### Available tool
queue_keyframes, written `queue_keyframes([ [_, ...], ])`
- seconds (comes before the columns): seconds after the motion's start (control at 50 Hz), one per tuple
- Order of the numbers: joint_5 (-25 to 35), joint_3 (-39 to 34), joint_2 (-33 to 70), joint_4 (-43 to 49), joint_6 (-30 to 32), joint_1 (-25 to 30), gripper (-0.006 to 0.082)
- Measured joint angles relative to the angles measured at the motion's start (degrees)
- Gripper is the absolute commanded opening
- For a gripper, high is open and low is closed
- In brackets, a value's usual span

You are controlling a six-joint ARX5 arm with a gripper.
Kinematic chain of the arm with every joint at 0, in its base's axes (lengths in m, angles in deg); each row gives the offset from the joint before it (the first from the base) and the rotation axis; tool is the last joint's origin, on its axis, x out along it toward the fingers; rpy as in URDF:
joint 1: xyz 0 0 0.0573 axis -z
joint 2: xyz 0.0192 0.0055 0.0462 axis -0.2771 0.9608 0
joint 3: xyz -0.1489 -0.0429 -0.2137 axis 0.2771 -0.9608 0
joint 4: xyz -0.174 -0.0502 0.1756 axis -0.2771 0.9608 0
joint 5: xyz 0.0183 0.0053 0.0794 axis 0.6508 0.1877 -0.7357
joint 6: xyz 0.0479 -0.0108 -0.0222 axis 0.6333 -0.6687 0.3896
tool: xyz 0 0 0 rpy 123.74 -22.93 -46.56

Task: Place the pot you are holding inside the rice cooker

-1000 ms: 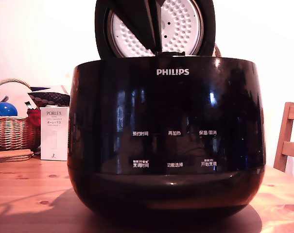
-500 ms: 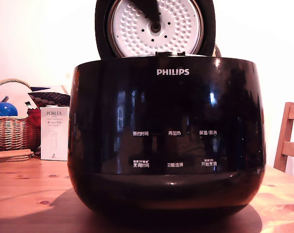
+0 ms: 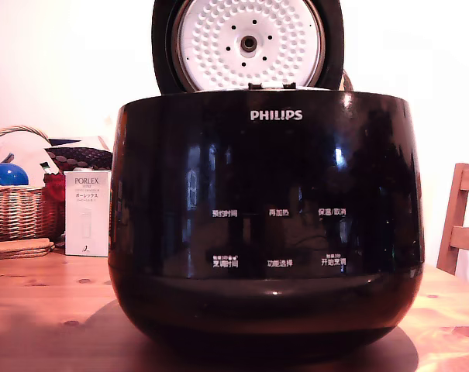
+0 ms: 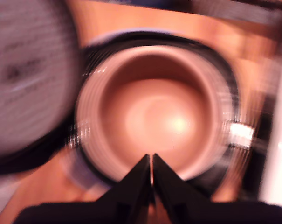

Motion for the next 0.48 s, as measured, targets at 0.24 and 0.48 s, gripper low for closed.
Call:
queue_keyframes([
  [0.24,-6.3,0.0,-2.0,-9.6,-1.6,-12.1,-0.0021],
  [0.48,-6.9,0.0,-2.0,-15.2,-1.5,-20.6,-0.0021],
])
